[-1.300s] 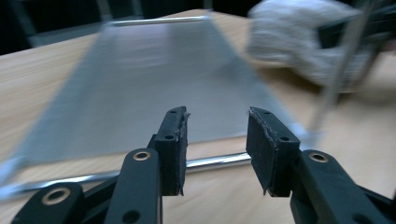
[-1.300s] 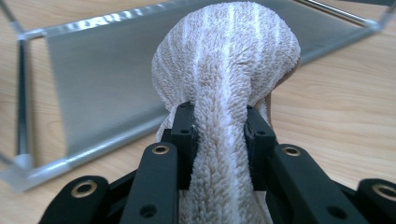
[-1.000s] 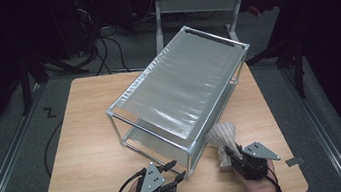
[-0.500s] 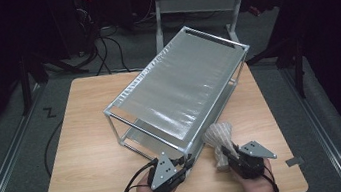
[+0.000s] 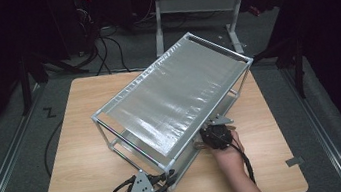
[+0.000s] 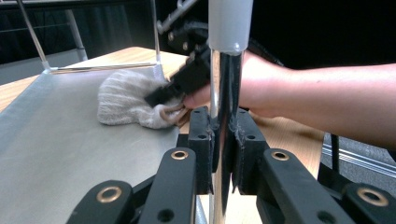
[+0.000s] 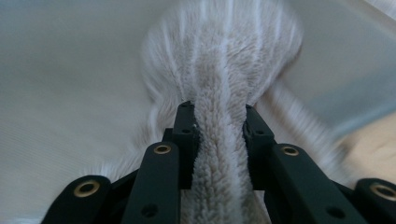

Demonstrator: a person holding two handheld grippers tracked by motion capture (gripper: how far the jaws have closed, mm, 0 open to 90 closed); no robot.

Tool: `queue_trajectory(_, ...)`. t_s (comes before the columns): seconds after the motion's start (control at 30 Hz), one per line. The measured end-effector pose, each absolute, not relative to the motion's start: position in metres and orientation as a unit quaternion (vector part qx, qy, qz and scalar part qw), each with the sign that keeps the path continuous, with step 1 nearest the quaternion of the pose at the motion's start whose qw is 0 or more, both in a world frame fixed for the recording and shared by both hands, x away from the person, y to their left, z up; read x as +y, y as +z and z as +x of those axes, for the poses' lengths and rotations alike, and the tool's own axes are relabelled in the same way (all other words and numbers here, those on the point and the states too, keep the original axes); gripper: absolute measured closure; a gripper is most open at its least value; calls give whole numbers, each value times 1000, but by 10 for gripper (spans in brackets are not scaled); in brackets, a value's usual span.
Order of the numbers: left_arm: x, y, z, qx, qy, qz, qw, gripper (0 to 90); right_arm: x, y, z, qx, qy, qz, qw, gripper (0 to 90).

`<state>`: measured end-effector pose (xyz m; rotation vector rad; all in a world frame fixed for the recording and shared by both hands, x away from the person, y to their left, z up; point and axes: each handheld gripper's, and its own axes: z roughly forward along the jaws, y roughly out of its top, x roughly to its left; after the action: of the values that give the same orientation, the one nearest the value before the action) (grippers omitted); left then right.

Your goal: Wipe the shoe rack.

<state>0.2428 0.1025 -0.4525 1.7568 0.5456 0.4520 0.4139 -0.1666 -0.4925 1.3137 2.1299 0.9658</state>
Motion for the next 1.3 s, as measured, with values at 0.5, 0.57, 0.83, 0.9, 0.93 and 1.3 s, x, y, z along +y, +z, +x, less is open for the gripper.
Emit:
queue_trajectory(0.5,138,-450,269,281,254,743,552,795,-189,-494,381,773,359,470,232,737)
queue_trajectory(0.57,142,-452,271,291,260,736,554,796,-190,-494,378,774,359,466,235,736)
queue_trajectory(0.83,142,-456,266,303,262,719,567,802,-185,-494,365,762,363,460,276,728)
queue_trajectory(0.9,143,-456,265,302,259,718,571,803,-176,-489,358,758,384,447,280,722)
queue_trajectory(0.93,142,-457,264,302,258,717,572,803,-169,-485,353,759,393,438,280,717)
queue_trajectory(1.3,144,-456,256,294,258,716,578,800,-77,-479,324,792,434,364,229,685)
